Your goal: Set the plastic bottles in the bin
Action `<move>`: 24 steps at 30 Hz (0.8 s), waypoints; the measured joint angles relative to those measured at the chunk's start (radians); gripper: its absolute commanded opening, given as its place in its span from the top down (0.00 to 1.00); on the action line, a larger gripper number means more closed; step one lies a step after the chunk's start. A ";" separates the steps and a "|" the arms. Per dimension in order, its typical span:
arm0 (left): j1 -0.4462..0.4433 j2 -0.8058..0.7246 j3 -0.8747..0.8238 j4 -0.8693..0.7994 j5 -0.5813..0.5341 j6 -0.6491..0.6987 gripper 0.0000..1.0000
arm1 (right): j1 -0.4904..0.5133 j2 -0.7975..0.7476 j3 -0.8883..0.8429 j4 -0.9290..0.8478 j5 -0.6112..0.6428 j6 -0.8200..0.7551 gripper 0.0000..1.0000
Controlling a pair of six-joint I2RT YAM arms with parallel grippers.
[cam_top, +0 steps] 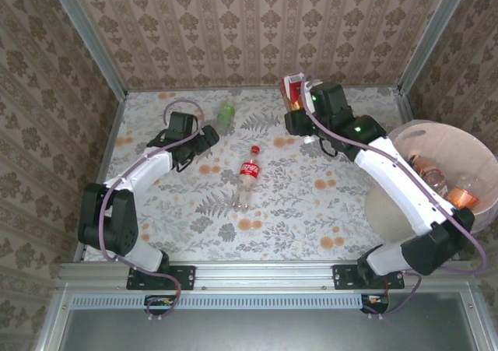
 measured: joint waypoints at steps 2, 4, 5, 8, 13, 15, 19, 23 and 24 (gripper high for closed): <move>-0.010 0.018 0.020 0.006 0.003 0.000 0.00 | -0.010 -0.051 -0.002 -0.005 0.008 -0.011 0.48; -0.018 0.033 0.036 0.010 0.011 0.000 0.00 | -0.027 -0.100 -0.008 -0.011 0.014 -0.016 0.48; -0.021 0.042 0.045 0.010 0.016 0.000 0.00 | -0.040 -0.129 -0.013 -0.019 0.016 -0.018 0.48; -0.022 0.072 0.074 0.014 0.035 0.000 0.00 | -0.093 -0.203 -0.022 -0.053 0.019 -0.023 0.49; -0.022 0.090 0.108 0.013 0.051 0.001 0.00 | -0.244 -0.294 -0.022 -0.132 0.016 -0.023 0.50; -0.022 0.092 0.123 0.014 0.053 0.003 0.00 | -0.312 -0.320 -0.022 -0.165 0.007 -0.023 0.50; -0.021 0.092 0.145 0.014 0.053 0.005 0.00 | -0.457 -0.343 0.001 -0.255 -0.031 -0.023 0.49; -0.020 0.092 0.147 0.013 0.053 0.005 0.00 | -0.616 -0.335 0.063 -0.362 -0.051 -0.023 0.48; -0.020 0.092 0.147 0.013 0.053 0.005 0.00 | -0.654 -0.335 0.077 -0.386 -0.060 -0.026 0.48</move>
